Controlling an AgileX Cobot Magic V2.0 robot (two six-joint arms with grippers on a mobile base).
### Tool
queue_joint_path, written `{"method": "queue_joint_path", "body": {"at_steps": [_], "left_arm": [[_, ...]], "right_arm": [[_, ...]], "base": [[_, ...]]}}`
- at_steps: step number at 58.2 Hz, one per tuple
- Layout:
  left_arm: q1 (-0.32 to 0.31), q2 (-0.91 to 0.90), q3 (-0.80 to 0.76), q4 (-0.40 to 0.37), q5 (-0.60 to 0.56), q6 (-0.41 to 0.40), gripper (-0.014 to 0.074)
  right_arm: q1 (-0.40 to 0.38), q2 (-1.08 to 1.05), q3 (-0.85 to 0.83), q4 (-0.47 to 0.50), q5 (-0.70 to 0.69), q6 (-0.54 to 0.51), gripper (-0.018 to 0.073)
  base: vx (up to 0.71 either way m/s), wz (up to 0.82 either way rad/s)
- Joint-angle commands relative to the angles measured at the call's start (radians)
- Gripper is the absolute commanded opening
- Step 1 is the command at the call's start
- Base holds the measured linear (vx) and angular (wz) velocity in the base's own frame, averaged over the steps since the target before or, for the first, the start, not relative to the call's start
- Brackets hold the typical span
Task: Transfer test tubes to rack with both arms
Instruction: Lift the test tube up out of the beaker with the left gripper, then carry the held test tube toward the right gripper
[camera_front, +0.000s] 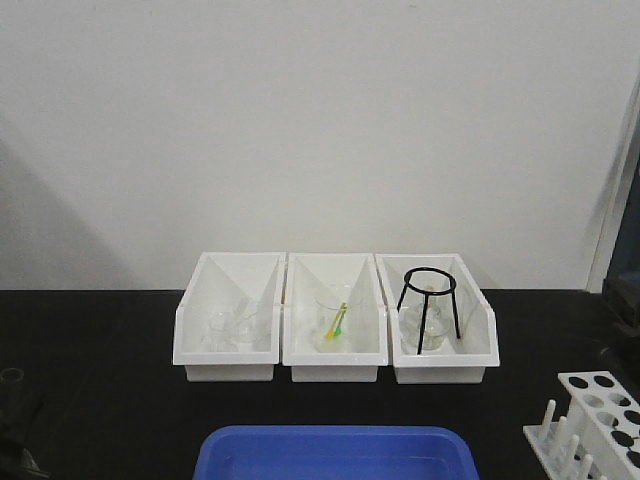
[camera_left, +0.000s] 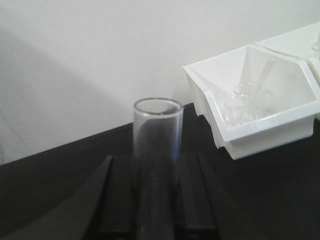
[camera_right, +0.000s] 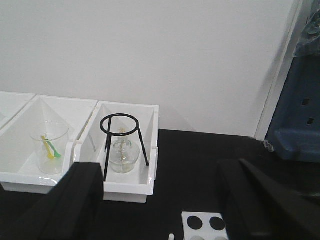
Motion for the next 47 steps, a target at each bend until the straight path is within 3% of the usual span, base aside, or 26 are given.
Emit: {"method": "queue_joint_path", "body": {"at_steps": [1,8,15,27,40,47], "left_arm": [[-0.001,-0.084,-0.024,-0.004,-0.016,-0.009,-0.0020],[-0.001,-0.151,-0.070,-0.004,0.125,-0.009,-0.0020],[-0.001,-0.213,-0.167,-0.005,0.336,-0.011,-0.0020],[-0.001,-0.278,-0.334,-0.005,0.627,-0.090,-0.0020],[-0.018,-0.307,-0.482,-0.004,0.842,-0.104,-0.0020],[-0.086,-0.307,-0.520,-0.004,0.872,-0.103,-0.0020]], "right_arm": [[0.000,-0.009,-0.036,-0.002,-0.076,-0.005,0.0515],[0.000,-0.009,-0.036,-0.002,-0.073,-0.005,0.0515],[0.000,-0.009,-0.036,-0.002,-0.068,-0.005,0.0515],[0.000,-0.009,-0.036,-0.002,-0.026,-0.005,0.0515],[0.000,-0.009,-0.036,-0.002,0.028,-0.006,0.0515],[0.005,-0.007,-0.034,0.004,0.024,-0.005,0.0515]], "base": [[0.00,0.00],[0.00,0.00],[0.00,0.00],[0.00,0.00],[0.00,0.00],[0.00,0.00]]}}
